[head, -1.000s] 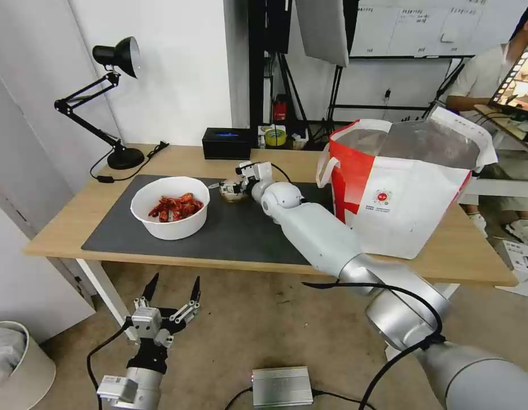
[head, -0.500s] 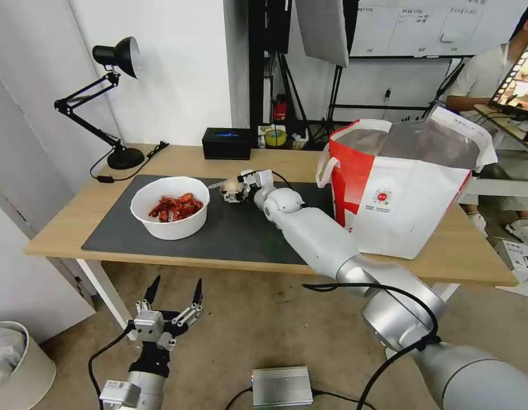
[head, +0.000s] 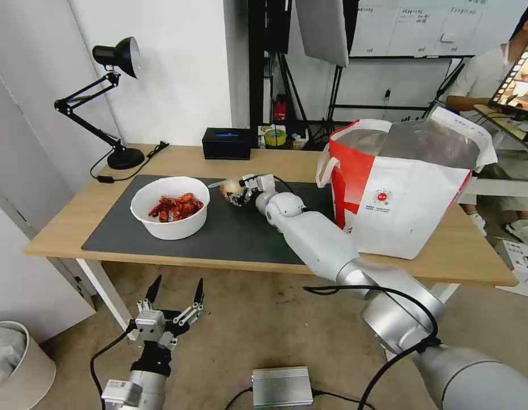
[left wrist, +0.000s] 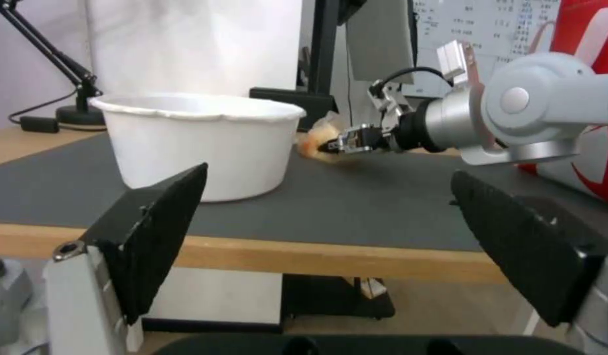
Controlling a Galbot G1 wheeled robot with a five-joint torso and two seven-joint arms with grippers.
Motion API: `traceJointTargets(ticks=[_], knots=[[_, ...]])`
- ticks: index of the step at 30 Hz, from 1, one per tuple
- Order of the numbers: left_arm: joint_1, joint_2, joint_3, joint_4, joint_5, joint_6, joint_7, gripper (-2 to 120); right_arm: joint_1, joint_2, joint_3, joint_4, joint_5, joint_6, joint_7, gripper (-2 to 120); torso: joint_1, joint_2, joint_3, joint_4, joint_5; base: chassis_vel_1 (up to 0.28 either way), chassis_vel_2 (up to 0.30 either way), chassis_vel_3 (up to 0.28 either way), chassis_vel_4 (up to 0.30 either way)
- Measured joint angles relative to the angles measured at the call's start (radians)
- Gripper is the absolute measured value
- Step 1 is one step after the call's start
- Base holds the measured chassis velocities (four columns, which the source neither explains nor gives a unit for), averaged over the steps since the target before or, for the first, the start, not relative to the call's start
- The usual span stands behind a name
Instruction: Pick up the trash from the table and place it into the takeout bag.
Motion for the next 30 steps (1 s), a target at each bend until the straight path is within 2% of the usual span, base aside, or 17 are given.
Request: traceJointTargets(ticks=[5,6,9,10,12,14,16,18,19,21,22,25,27,30], knots=[[0.004,0.004,-0.006,0.0,-0.002,-0.002,-0.001,100,-0.03,-0.023,0.009,0.069,0.006,-0.006,0.051,21,0.0,0.0,0.0,0.0004,0.0,0.0,0.0,0.0,0.0],[0.004,0.004,-0.006,0.0,-0.002,-0.002,-0.001,100,-0.03,-0.023,0.009,0.069,0.006,-0.006,0.051,21,0.0,0.0,0.0,0.0004,0.0,0.0,0.0,0.0,0.0],[0.009,0.005,-0.007,-0.012,-0.003,-0.002,-0.002,100,-0.08,-0.112,-0.016,0.246,0.018,-0.007,0.127,7,0.0,0.0,0.0,0.0002,0.0002,0.0,0.0,0.0,0.0],[0.009,0.005,-0.007,-0.012,-0.003,-0.002,-0.002,100,-0.08,-0.112,-0.016,0.246,0.018,-0.007,0.127,7,0.0,0.0,0.0,0.0002,0.0002,0.0,0.0,0.0,0.0],[0.02,0.006,-0.009,-0.027,-0.008,-0.002,-0.004,100,-0.137,-0.197,-0.026,0.403,0.042,-0.009,0.193,2,0.0,0.0,0.0,-0.0001,0.0002,0.0,0.0,0.0,0.0],[0.024,0.006,-0.011,-0.03,-0.008,-0.002,-0.004,100,-0.158,-0.224,-0.026,0.449,0.046,-0.009,0.208,2,0.0,0.0,0.0,-0.0001,0.0003,0.0,0.0,0.0,0.0],[0.031,0.008,-0.015,-0.037,-0.008,-0.003,-0.005,100,-0.236,-0.313,-0.014,0.603,0.052,-0.008,0.252,2,0.0,0.0,0.0,-0.0001,0.0002,0.0,0.0,0.0,0.0],[0.031,0.008,-0.015,-0.038,-0.008,-0.003,-0.005,100,-0.252,-0.33,-0.009,0.637,0.051,-0.006,0.261,2,0.0,0.0,0.0,-0.0004,0.0003,0.0,0.0,0.0,0.0],[0.033,0.008,-0.014,-0.041,-0.006,-0.003,-0.005,100,-0.297,-0.373,0.005,0.72,0.041,0.009,0.278,2,0.0,0.0,0.0,-0.0002,0.0004,0.0,0.0,0.0,0.0],[0.033,0.007,-0.013,-0.041,-0.005,-0.003,-0.006,100,-0.314,-0.387,0.01,0.746,0.032,0.019,0.284,2,0.0,0.0,0.0,-0.0003,0.0003,0.0,0.0,0.0,0.0],[0.033,0.005,-0.007,-0.042,0.001,-0.003,-0.005,100,-0.366,-0.422,0.03,0.812,-0.009,0.059,0.299,2,0.0,0.0,0.0,-0.0001,0.0003,0.0,0.0,0.0,0.0],[0.033,0.001,-0.002,-0.041,0.006,-0.003,-0.006,100,-0.412,-0.447,0.052,0.854,-0.065,0.111,0.308,2,0.0,0.0,0.0,0.0,0.0002,0.0,0.0,0.0,0.0],[0.031,-0.004,0.006,-0.037,0.013,-0.003,-0.006,100,-0.484,-0.477,0.096,0.913,-0.162,0.197,0.324,2,0.0,0.0,0.0,-0.0002,0.0004,0.0,0.0,0.0,0.0],[0.028,-0.006,0.012,-0.032,0.018,-0.003,-0.006,100,-0.529,-0.5,0.139,0.979,-0.21,0.234,0.341,2,0.0,0.0,0.0,0.0,0.0003,0.0,0.0,0.0,0.0]])
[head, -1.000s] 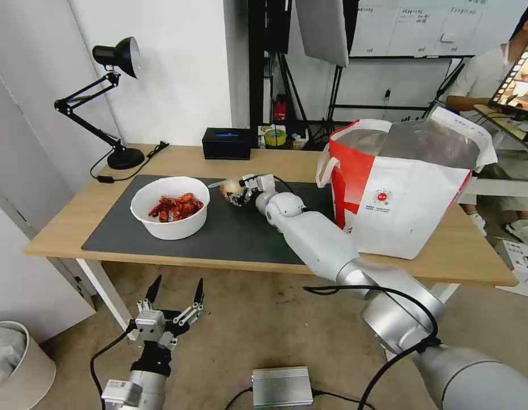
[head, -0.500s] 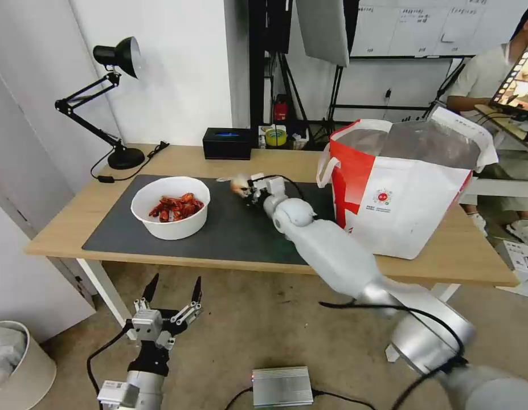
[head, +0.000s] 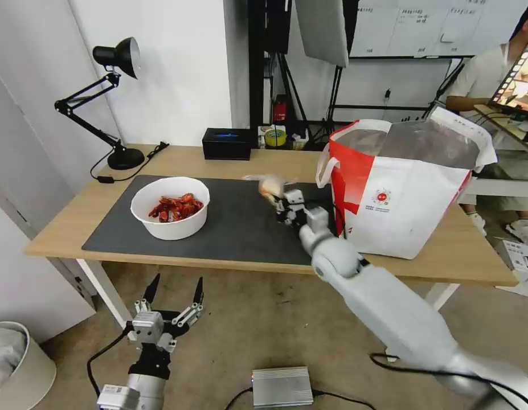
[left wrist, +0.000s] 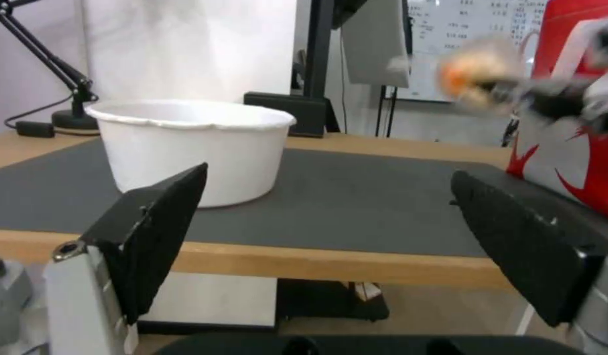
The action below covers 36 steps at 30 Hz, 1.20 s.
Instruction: Pick up the trash from the table and place it into the takeout bag.
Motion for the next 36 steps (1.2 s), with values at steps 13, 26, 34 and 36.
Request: traceJointTargets(ticks=[13,26,34,36], knots=[[-0.001,-0.008,0.004,0.004,0.007,0.001,0.0,100,0.043,-0.198,0.148,0.287,0.132,-0.086,0.084,2,0.0,0.0,0.0,0.0001,-0.0002,0.0,0.0,0.0,0.0],[0.001,-0.017,0.017,0.004,0.018,0.0,0.0,100,0.105,-0.319,0.258,0.338,0.457,-0.294,0.29,2,0.0,0.0,0.0,0.0,-0.0002,0.0,0.0,0.0,0.0],[0.004,-0.02,0.02,0.004,0.024,-0.004,0.0,100,0.11,-0.32,0.278,0.363,0.62,-0.44,0.43,2,0.0,0.0,0.0,0.0,-0.0002,0.0,0.0,0.0,0.0],[0.009,-0.021,0.017,0.001,0.025,-0.009,0.0,100,0.118,-0.319,0.278,0.355,0.632,-0.46,0.454,2,0.0,0.0,0.0,0.0001,-0.0003,0.0,0.0,0.0,0.0]])
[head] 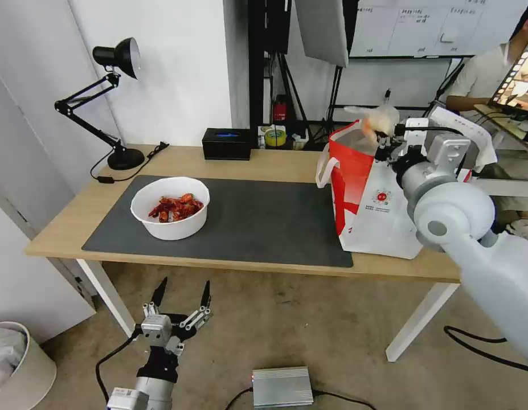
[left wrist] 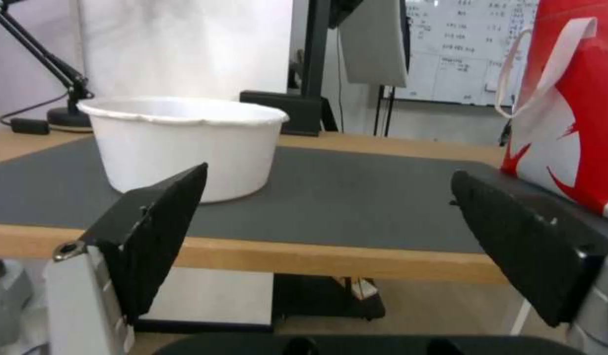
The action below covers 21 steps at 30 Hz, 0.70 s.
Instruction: Pick up the trash from the table and place it into the takeout bag.
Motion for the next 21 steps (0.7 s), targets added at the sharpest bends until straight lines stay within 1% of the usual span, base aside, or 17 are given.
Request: traceJointTargets(ticks=[8,9,10,13,14,16,17,20,21], knots=[[0.007,-0.005,-0.002,-0.002,0.005,-0.01,0.001,100,0.004,-0.002,0.0,-0.002,-0.001,-0.002,0.002,3,0.0,0.0,0.0,0.0,0.0,0.0,0.0,0.0,0.0],[0.007,-0.007,0.0,-0.002,0.006,-0.01,0.001,100,0.004,-0.004,0.0,0.001,-0.002,-0.002,0.001,7,0.0,0.0,0.0,0.0,0.0,0.0,0.0,0.0,0.0],[0.007,-0.007,0.0,-0.002,0.006,-0.01,0.001,100,0.004,-0.004,0.0,0.001,-0.002,-0.002,0.001,7,0.0,0.0,0.0,0.0,0.0,0.0,0.0,0.0,0.0],[0.008,-0.009,0.004,-0.003,0.009,-0.01,0.002,100,0.002,-0.01,0.006,0.011,0.004,-0.009,0.0,24,0.0,0.0,0.0,0.0,-0.0001,0.0,0.0,0.0,0.0],[0.008,-0.009,0.004,-0.003,0.009,-0.01,0.002,100,0.002,-0.01,0.006,0.011,0.004,-0.009,0.0,24,0.0,0.0,0.0,0.0,-0.0001,0.0,0.0,0.0,0.0],[0.01,-0.01,0.004,-0.004,0.012,-0.01,0.002,100,-0.001,-0.014,0.01,0.018,0.007,-0.01,0.0,34,0.0,0.0,0.0,0.0,-0.0001,0.0,0.0,0.0,0.0],[0.01,-0.01,0.004,-0.004,0.012,-0.01,0.002,100,-0.001,-0.014,0.01,0.018,0.007,-0.01,0.0,34,0.0,0.0,0.0,0.0,-0.0001,0.0,0.0,0.0,0.0],[0.011,-0.01,0.004,-0.005,0.012,-0.01,0.002,100,-0.004,-0.016,0.013,0.023,0.007,-0.01,0.006,48,0.0,0.0,0.0,0.0,-0.0001,0.0,0.0,0.0,0.0],[0.011,-0.01,0.004,-0.005,0.012,-0.01,0.002,100,-0.004,-0.016,0.013,0.023,0.007,-0.01,0.006,48,0.0,0.0,0.0,0.0,-0.0001,0.0,0.0,0.0,0.0]])
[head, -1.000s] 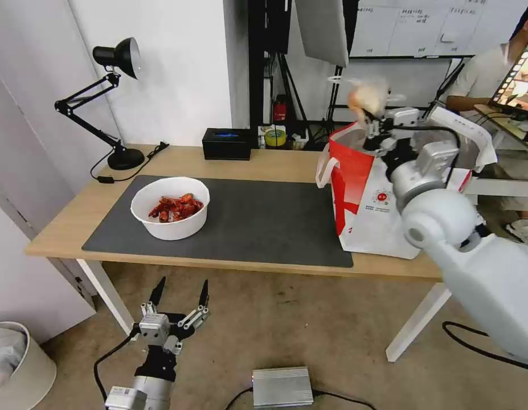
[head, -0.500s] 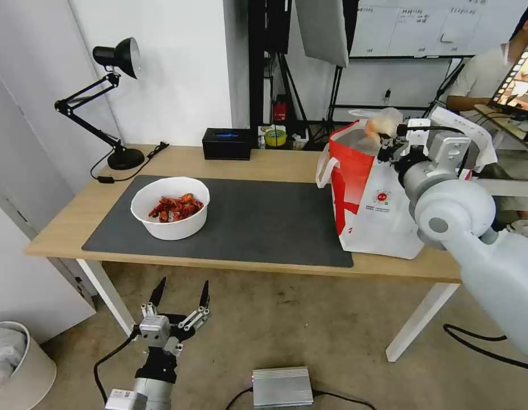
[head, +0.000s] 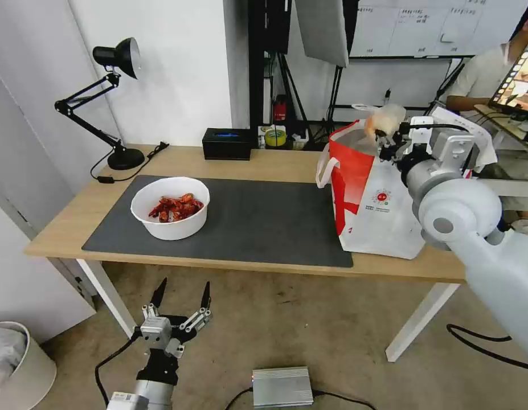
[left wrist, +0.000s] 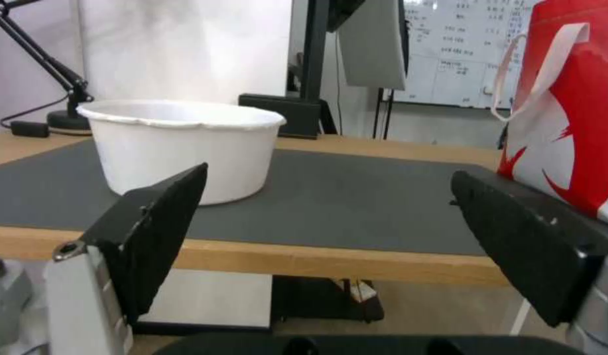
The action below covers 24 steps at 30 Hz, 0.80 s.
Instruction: Pick up the trash from the table and place it into the takeout bag.
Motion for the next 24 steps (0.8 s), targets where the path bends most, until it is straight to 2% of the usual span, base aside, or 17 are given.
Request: traceJointTargets(ticks=[7,8,13,16,19,20,23,24], knots=[[0.0,-0.001,-0.001,-0.001,0.001,0.0,0.0,100,-0.002,-0.003,0.003,0.0,-0.017,0.003,-0.002,79,0.0,0.0,0.0,0.0,0.0001,0.0,0.0,0.0,0.0],[0.0,-0.001,-0.001,-0.001,0.001,0.0,0.0,100,-0.002,-0.003,0.003,0.0,-0.017,0.003,-0.002,79,0.0,0.0,0.0,0.0,0.0001,0.0,0.0,0.0,0.0],[-0.001,-0.001,-0.003,-0.004,0.001,0.0,0.0,100,-0.007,-0.008,0.007,0.007,-0.045,0.025,-0.042,97,0.0,0.0,0.0,0.0,0.0001,0.0,0.0,0.0,0.0],[-0.001,-0.001,-0.004,-0.005,0.001,0.0,0.001,100,-0.021,-0.012,0.01,0.014,-0.067,0.077,-0.094,100,0.0,0.0,0.0,0.0,0.0,0.0,0.0,0.0,0.0],[-0.002,-0.001,-0.005,-0.005,0.001,0.0,0.001,100,-0.073,-0.019,0.03,0.036,-0.09,0.221,-0.233,100,0.0,0.0,0.0,0.0002,-0.0001,0.0,0.0,0.0,0.0],[-0.002,-0.001,-0.005,-0.005,0.001,0.0,0.001,100,-0.073,-0.019,0.03,0.036,-0.09,0.221,-0.233,100,0.0,0.0,0.0,0.0002,-0.0001,0.0,0.0,0.0,0.0],[-0.011,-0.001,-0.01,-0.006,-0.005,0.0,0.001,100,-0.166,-0.03,0.049,0.066,-0.133,0.314,-0.359,100,0.0,0.0,0.0,0.0,0.0,0.0,0.0,0.0,0.0],[-0.011,-0.001,-0.01,-0.006,-0.005,0.0,0.001,100,-0.166,-0.03,0.049,0.066,-0.133,0.314,-0.359,100,0.0,0.0,0.0,0.0,0.0,0.0,0.0,0.0,0.0]])
